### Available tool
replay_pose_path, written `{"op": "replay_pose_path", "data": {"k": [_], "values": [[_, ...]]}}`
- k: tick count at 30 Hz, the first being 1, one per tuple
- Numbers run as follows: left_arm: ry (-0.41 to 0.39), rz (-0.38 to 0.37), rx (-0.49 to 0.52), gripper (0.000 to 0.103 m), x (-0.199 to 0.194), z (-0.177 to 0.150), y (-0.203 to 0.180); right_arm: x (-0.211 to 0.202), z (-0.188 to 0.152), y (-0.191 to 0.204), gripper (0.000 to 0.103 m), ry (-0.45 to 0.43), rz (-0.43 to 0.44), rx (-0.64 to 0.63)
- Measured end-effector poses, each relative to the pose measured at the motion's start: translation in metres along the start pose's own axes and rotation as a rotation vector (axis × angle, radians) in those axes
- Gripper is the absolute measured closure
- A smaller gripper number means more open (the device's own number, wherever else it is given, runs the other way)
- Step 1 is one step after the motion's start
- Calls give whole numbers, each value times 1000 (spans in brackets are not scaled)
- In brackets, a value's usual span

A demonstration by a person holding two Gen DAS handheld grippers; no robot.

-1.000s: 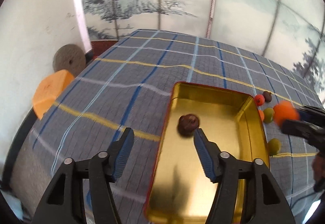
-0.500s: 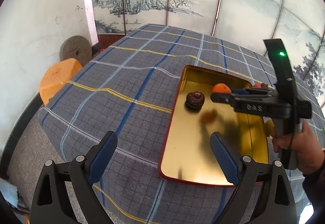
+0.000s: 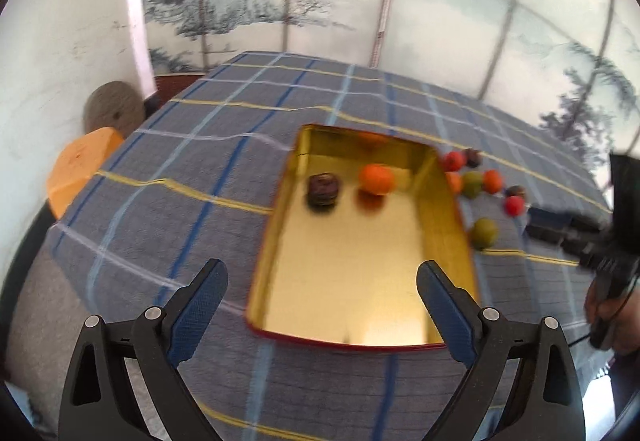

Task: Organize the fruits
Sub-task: 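Grasp the yellow-green round fruit with the right gripper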

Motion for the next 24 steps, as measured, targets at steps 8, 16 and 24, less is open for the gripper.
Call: {"op": "replay_pose_path", "data": {"k": [8,16,24], "values": [[-13,-27,14,8,-6,-1,-23,22,-17,4,37,49,-81,-104],[-22,-34,-9,8,-11,1,-18,66,-12,10,42,113,-112,-182],[18,-71,130,8,6,15,-60,37,-23,-10,72,72,-117,-122]]}}
Point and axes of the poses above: each gripper's, at about its wrist camera, not at the fingertips, and x roughly the way its jaws point, y to its left, z to its top, the point moved 2 cm from there along x, roughly the way its jaws point, and after that the axes turned 6 degrees about -z, right-handed, at the moved point
